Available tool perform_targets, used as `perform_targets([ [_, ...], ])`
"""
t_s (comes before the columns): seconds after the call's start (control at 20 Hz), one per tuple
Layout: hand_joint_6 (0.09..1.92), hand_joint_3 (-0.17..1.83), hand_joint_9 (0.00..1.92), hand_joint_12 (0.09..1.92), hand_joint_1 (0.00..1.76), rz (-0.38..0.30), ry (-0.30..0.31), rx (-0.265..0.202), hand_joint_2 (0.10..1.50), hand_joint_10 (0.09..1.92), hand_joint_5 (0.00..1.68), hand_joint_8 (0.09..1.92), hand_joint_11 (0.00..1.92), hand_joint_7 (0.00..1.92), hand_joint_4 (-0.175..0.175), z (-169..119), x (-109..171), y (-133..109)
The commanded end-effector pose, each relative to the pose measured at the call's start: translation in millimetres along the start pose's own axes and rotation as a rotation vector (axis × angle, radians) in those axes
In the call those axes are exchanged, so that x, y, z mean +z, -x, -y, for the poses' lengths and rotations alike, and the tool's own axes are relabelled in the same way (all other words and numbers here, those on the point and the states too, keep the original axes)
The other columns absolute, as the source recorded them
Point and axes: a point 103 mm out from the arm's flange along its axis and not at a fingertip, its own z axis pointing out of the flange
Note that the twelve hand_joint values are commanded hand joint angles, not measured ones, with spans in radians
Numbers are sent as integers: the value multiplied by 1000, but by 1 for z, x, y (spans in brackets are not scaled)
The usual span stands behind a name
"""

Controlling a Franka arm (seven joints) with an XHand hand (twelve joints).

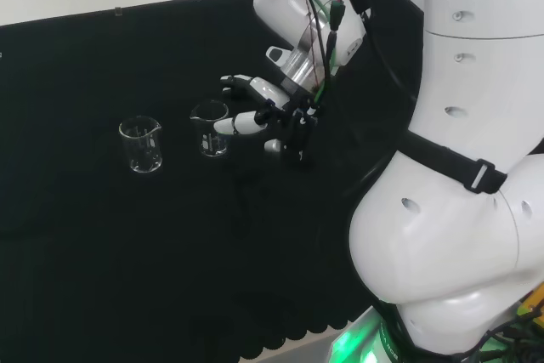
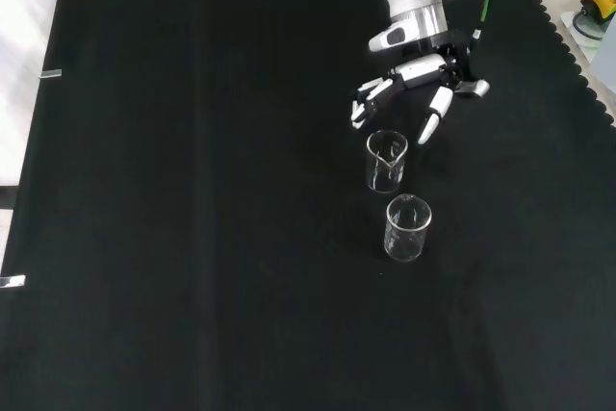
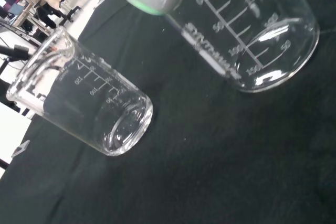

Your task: Place the beaker back on the table.

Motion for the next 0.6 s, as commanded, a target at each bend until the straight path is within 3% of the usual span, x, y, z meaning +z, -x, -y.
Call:
perform_targets([
  [0.05,87,-175,509,1102,993,17,8,2,867,87,316,87,0,479,-71,11,-18,2],
  [0.6,87,-175,530,1147,988,16,21,4,871,87,341,87,0,504,-70,22,-40,1],
])
